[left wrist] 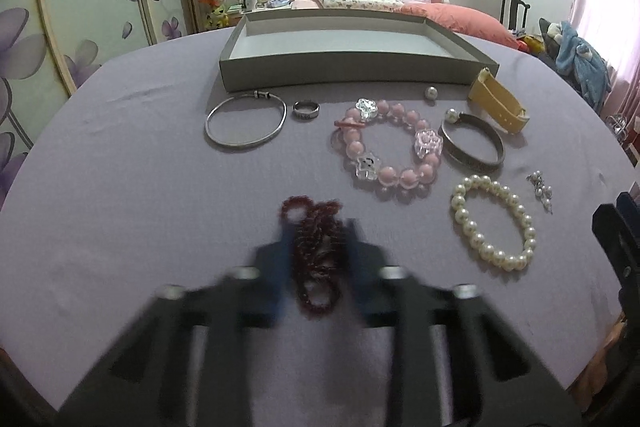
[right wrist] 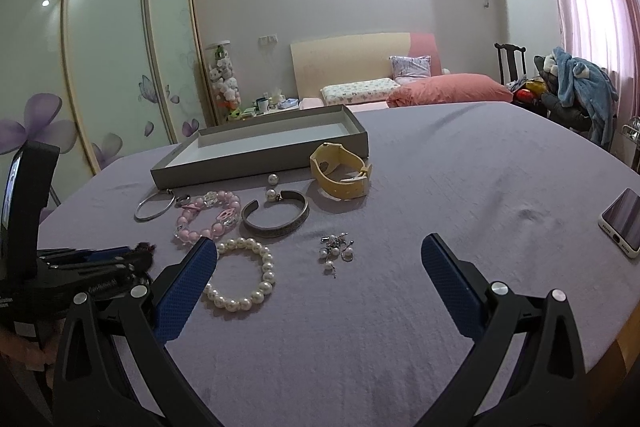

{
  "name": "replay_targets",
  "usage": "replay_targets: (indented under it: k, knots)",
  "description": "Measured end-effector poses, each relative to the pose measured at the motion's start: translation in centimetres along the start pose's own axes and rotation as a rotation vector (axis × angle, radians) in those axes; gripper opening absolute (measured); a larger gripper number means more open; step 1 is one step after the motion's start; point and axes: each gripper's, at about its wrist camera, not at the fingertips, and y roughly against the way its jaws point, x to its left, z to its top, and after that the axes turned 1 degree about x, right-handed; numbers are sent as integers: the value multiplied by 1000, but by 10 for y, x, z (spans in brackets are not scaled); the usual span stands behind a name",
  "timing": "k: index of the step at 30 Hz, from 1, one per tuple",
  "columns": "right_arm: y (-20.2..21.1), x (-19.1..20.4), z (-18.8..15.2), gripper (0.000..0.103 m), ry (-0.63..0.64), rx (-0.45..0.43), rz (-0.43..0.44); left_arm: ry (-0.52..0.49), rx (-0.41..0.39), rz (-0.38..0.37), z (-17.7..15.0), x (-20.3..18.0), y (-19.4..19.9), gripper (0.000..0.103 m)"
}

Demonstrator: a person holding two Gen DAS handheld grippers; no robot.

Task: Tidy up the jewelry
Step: 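Reach the left tool to the dark red bead necklace and grasp it, then carry the red necklace with the left tool into the grey tray and release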

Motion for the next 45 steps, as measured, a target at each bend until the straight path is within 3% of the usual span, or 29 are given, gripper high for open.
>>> replay_targets:
  k: [2,4,9,15,18,24,29,33,39,45]
  knots:
    - [-2,2,0,101,3,15,11,18,0,-18,2,5,0,10]
    - [-5,6,0,96,17,33,19,50,-1,-50,3,13,0,9]
    - [-27,9,6,60,30,155,2,104,-20,-76,4,30,2,9]
    - [-59,0,10,49,-10,313,-44,143,-64,-79,10,46,13,9]
    - [-63,2,11,46,8,334,-69,154,-72,-80,12,52,14,9]
    - [-67,5,15,26,44,372,-96,168,-78,-88,13,56,16,9]
    - [-67,12,15,8,99,373,-82,169,-83,-95,10,59,19,9]
    - [-63,5,14,7,72,361,-42,173,-98,-100,8,61,25,9]
    - [-38,2,27,7,51,231,2,177,-132,-102,9,63,36,9]
    - [-27,3,45,7,43,158,41,173,-177,-111,11,64,52,9]
